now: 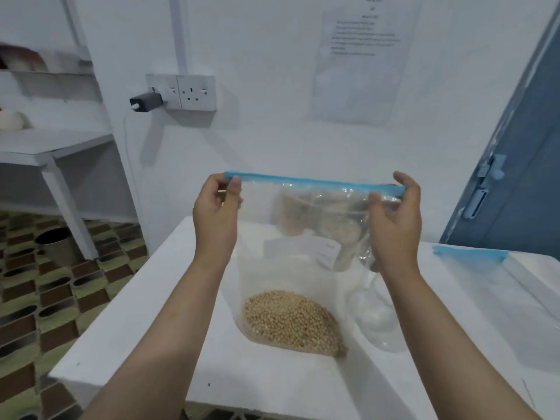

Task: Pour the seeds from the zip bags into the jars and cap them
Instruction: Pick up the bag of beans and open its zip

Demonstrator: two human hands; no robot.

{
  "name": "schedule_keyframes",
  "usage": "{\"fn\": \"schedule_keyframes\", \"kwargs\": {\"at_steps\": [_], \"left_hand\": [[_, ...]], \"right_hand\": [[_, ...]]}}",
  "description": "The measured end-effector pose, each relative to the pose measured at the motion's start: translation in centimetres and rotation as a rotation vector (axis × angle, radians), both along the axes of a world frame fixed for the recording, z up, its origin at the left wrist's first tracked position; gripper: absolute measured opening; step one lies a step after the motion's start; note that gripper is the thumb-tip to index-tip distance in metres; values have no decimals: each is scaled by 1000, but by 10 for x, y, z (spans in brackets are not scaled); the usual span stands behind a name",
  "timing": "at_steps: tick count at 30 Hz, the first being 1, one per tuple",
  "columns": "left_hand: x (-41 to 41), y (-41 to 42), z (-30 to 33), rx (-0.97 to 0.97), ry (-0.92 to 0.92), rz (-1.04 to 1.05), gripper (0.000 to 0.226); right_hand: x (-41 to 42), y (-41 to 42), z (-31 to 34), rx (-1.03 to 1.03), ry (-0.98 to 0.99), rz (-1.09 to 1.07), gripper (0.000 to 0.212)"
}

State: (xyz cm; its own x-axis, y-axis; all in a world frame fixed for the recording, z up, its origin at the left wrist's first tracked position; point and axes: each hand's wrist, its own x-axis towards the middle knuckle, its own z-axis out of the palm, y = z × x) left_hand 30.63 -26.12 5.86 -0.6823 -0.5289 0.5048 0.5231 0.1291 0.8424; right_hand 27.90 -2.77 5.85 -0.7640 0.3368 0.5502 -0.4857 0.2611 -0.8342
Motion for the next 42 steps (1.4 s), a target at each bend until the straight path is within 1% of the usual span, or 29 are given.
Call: {"fn": "schedule_keyframes", "kwargs": {"at_steps": [1,2,3,5,6,7,9,11,13,16,20,23,27,31,35,39,42], "left_hand": [[2,3,0,-68,-5,-9,12],[4,6,0,-150,-12,-22,14],[5,10,0,-240,-18,-36,16],[5,21,1,-437,-22,-57,15],[6,28,1,-535,-19,-59,15],[6,34,0,-608,-12,-65,17],[9,46,-2,-656,-3,-105,22],[12,53,-5,-650,-9,-152,24],[13,56,-8,-636,-16,-158,25],[17,56,-4,-535,-13,-151,20],[26,54,5,-295,-20,-255,17],[25,49,9,-247,-20,-250,19],[27,46,10,-232,-22,-249,16],[28,41,8,-225,2,-248,12],[26,37,8,-216,34,-241,17],[22,30,9,-185,72,-166,23],[18,19,10,-142,95,-90,22]], "right_hand": [[-3,2,-2,114,13,-56,50],[-6,3,-5,247,8,-107,54],[-9,5,-10,388,-30,-152,52],[-10,5,-19,621,-190,-221,41],[-8,4,-22,688,-256,-241,40],[-5,3,-25,728,-282,-253,39],[2,-1,-28,777,-215,-243,36],[12,-8,-27,749,-91,-164,34],[22,-18,-24,651,22,-68,37],[26,-28,-17,542,137,15,31],[24,-33,-10,399,204,111,19],[28,-37,-3,324,177,164,18],[31,-42,4,298,190,218,11],[33,-47,7,289,223,227,8],[35,-52,10,308,256,198,7],[30,-53,10,334,282,175,8],[22,-47,7,383,292,121,12]]}}
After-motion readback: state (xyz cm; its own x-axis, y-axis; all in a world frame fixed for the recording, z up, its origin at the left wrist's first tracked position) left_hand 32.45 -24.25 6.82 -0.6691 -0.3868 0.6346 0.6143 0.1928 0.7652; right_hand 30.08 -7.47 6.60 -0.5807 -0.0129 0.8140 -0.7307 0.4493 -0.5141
